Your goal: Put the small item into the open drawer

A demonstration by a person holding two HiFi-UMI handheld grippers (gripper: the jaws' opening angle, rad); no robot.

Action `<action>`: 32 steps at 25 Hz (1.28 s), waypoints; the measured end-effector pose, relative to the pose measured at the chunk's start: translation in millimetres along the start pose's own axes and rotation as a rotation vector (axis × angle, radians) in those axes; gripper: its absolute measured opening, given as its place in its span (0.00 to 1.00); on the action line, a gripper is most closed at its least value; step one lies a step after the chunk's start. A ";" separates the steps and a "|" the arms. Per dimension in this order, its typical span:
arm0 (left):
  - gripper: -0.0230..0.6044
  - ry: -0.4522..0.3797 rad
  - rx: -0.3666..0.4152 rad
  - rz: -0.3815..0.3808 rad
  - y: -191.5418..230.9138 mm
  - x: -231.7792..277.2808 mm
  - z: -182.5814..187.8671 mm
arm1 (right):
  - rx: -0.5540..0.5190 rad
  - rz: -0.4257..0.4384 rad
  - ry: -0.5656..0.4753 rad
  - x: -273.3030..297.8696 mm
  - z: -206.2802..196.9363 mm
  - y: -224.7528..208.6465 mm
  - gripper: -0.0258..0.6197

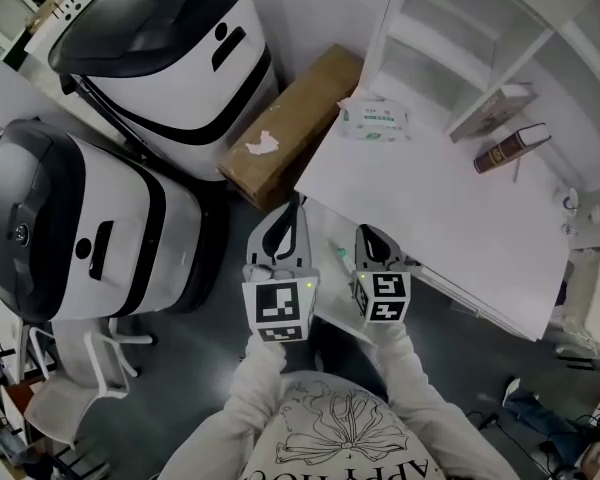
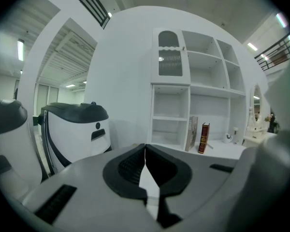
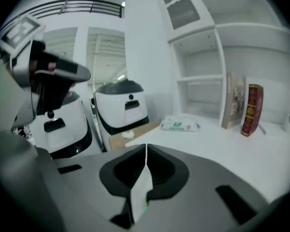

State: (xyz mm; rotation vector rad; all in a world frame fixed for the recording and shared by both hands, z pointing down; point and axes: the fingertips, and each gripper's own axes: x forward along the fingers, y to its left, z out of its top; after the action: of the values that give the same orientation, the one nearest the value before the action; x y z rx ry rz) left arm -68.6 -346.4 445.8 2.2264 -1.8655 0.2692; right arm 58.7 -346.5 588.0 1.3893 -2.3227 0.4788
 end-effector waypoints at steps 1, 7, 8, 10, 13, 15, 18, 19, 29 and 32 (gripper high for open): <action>0.05 -0.014 0.002 0.000 -1.7 -2.5 6.4 | 0.012 -0.022 -0.050 -9.9 18.6 -3.8 0.05; 0.05 -0.087 0.009 -0.008 -13.3 -16.1 38.4 | 0.020 -0.102 -0.285 -64.0 109.2 -17.0 0.05; 0.05 -0.098 0.012 -0.011 -15.5 -18.3 42.8 | 0.018 -0.109 -0.311 -71.8 119.9 -17.5 0.05; 0.05 -0.118 0.020 -0.017 -19.0 -22.0 51.8 | 0.003 -0.125 -0.358 -86.1 139.5 -17.6 0.05; 0.05 -0.155 0.028 -0.023 -22.3 -25.7 67.8 | -0.016 -0.139 -0.422 -103.3 165.7 -16.3 0.05; 0.05 -0.163 0.029 -0.024 -25.0 -30.7 73.9 | -0.022 -0.141 -0.447 -113.6 176.3 -14.2 0.05; 0.05 -0.182 0.035 -0.026 -27.9 -36.7 81.9 | -0.033 -0.148 -0.479 -124.4 187.0 -13.0 0.05; 0.05 -0.190 0.039 -0.025 -28.3 -38.1 84.7 | -0.034 -0.149 -0.488 -126.6 189.8 -12.9 0.05; 0.05 -0.225 0.055 -0.005 -28.1 -49.5 97.8 | -0.040 -0.147 -0.519 -138.9 199.7 -13.5 0.05; 0.05 -0.230 0.057 -0.004 -28.1 -51.6 100.5 | -0.044 -0.142 -0.523 -139.9 201.2 -12.1 0.04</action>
State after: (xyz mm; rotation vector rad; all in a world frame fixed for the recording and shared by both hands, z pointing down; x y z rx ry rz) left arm -50.3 -321.8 333.5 2.3873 -1.9888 0.0677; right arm 98.9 -342.3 346.0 1.8116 -2.5743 0.0150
